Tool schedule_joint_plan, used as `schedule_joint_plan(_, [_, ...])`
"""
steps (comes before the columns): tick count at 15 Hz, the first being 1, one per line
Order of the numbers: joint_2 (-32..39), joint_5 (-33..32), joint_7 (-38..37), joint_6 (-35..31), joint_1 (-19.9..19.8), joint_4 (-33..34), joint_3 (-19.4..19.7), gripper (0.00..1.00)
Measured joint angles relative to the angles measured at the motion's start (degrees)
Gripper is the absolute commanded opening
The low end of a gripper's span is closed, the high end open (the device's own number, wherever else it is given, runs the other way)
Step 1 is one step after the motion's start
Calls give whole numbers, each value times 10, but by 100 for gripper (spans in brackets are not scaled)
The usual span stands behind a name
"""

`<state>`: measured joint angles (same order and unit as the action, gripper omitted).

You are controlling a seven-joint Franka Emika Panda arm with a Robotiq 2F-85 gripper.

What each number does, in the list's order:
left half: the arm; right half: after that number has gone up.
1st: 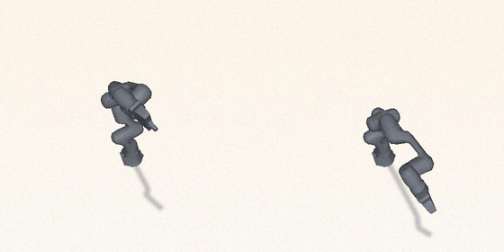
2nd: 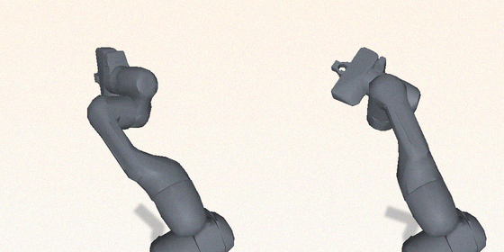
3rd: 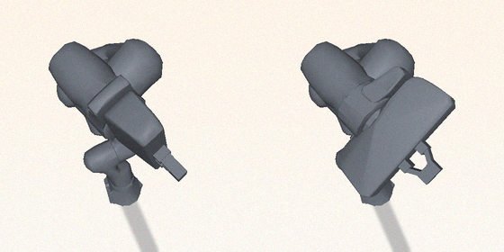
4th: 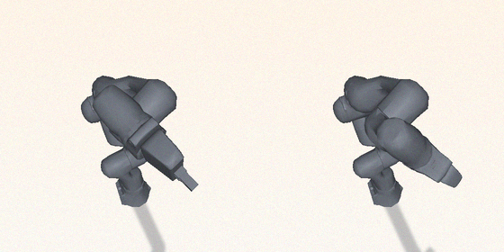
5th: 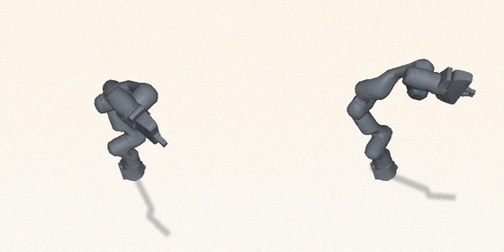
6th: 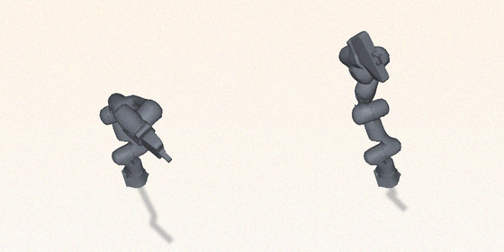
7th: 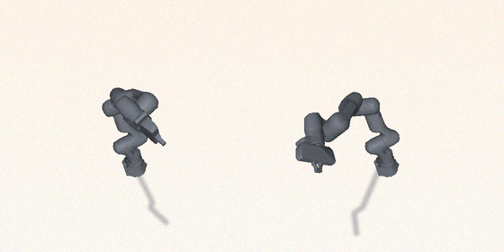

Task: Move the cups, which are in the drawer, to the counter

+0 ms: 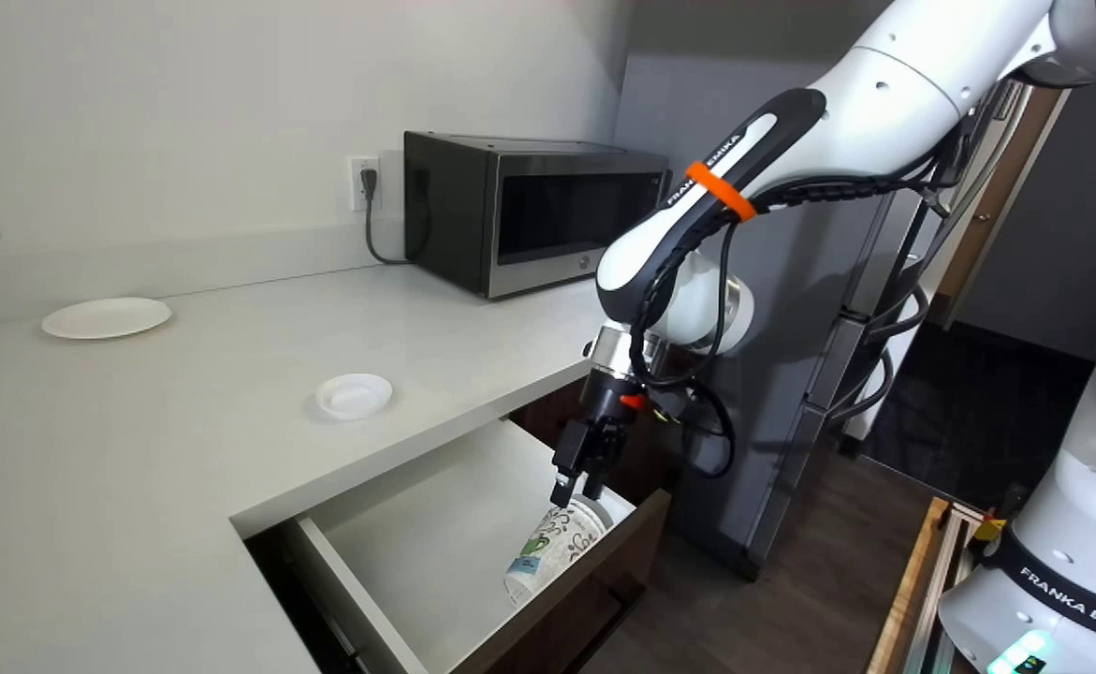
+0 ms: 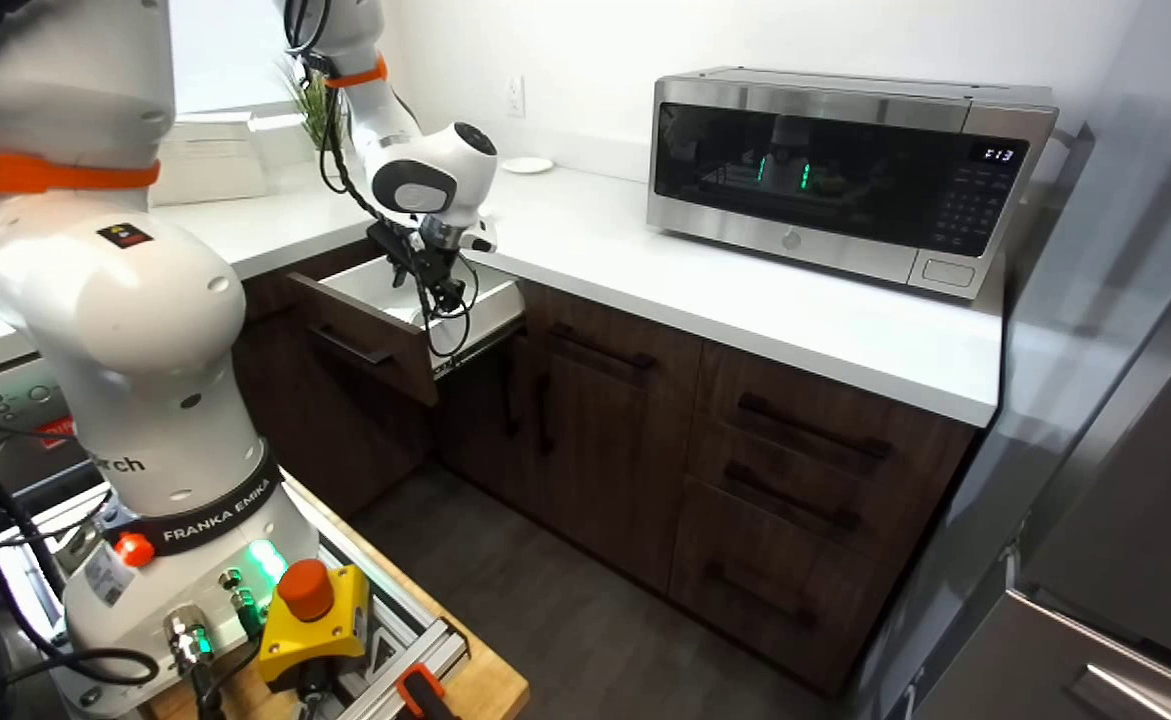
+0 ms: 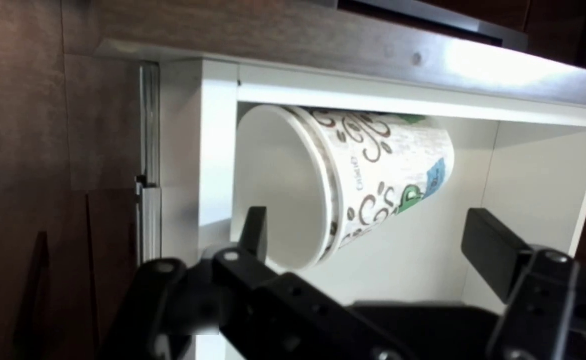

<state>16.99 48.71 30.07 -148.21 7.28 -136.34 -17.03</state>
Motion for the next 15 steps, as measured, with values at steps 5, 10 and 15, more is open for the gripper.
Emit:
schedule_joint_plan(5, [22, 15, 19, 0, -8, 15, -9, 71])
schedule_joint_plan(10, [39, 26, 45, 0, -10, 30, -18, 31])
schedule_joint_plan(15, [42, 26, 46, 1, -9, 33, -30, 1])
